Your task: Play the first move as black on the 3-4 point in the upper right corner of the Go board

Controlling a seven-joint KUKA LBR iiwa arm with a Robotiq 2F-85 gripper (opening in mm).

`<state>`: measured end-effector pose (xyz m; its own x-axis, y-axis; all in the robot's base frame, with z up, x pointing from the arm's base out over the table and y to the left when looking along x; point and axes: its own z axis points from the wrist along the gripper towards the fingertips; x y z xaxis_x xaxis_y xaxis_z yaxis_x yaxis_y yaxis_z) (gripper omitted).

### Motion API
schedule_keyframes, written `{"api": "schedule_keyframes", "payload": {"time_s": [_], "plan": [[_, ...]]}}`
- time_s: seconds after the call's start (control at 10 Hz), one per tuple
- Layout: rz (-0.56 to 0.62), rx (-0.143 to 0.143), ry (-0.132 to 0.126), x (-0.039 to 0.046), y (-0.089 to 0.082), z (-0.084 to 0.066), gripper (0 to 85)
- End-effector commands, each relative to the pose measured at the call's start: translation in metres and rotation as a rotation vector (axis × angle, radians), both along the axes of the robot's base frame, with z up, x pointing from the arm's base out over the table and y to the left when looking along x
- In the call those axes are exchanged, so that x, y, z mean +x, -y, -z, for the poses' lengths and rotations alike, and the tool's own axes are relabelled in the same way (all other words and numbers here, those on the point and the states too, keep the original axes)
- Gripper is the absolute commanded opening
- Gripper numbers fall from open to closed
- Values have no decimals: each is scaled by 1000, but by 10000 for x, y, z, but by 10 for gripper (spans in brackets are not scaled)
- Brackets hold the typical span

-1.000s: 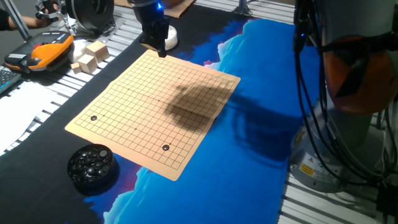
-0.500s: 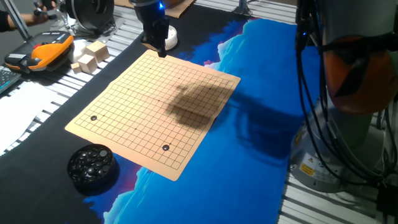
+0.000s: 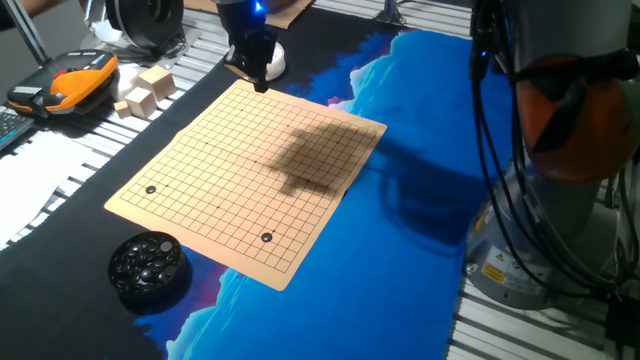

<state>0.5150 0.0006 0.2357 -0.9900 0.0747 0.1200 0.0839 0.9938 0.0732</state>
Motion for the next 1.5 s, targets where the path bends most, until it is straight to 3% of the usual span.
{"api": "schedule_keyframes", "payload": {"time_s": [0.0, 0.1, 0.2, 0.3, 0.4, 0.5, 0.6, 0.8, 1.0, 1.1, 1.2, 1.4], "plan": [[16, -8, 41, 0, -1, -2, 0], [33, -103, 107, 0, -1, -2, 0], [40, -66, 108, 0, -1, -2, 0], [36, -55, 111, 0, -1, -2, 0], [27, -34, 101, 0, -1, -2, 0], [67, -79, 32, 0, -1, -2, 0], [86, -82, 20, 12, -13, -10, 0], [121, -48, -7, 184, -224, -117, 0], [129, -16, -56, 336, -543, -144, 0], [145, -2, -66, 377, -727, -130, 0], [153, -9, -67, 385, -959, -82, 0], [186, -15, -57, 329, -1319, 36, 0]]}}
